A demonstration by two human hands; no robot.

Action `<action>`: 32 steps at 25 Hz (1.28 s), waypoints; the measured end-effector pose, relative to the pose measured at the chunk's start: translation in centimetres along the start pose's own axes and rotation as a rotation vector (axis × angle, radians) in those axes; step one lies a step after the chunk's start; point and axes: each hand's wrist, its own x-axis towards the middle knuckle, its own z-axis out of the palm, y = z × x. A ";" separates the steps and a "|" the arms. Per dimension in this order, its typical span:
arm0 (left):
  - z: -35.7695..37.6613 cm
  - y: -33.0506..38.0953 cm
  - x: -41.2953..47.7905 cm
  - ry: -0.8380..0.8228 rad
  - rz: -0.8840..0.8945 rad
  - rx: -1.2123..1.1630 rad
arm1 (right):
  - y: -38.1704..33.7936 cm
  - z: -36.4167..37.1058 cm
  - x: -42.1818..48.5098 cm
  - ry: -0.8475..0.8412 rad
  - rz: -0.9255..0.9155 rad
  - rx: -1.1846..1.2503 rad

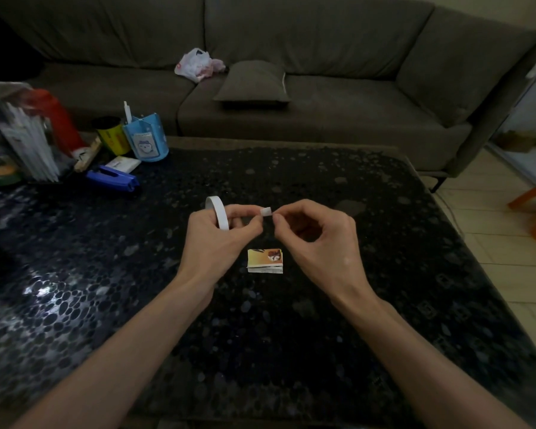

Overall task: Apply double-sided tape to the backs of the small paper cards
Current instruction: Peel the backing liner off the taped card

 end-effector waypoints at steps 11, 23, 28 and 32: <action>0.4 0.1 -0.1 0.001 -0.015 -0.004 | 0.4 0.2 0.2 -0.022 -0.040 -0.133; -1.1 0.9 -1.3 -0.040 0.060 0.056 | -1.3 -0.3 1.0 -0.006 0.108 0.017; -0.3 0.8 -1.7 -0.115 0.117 0.079 | -1.3 -1.3 0.7 -0.028 0.119 0.086; 0.9 0.6 -2.3 -0.152 0.203 0.074 | -0.6 -1.4 0.4 0.001 0.213 0.221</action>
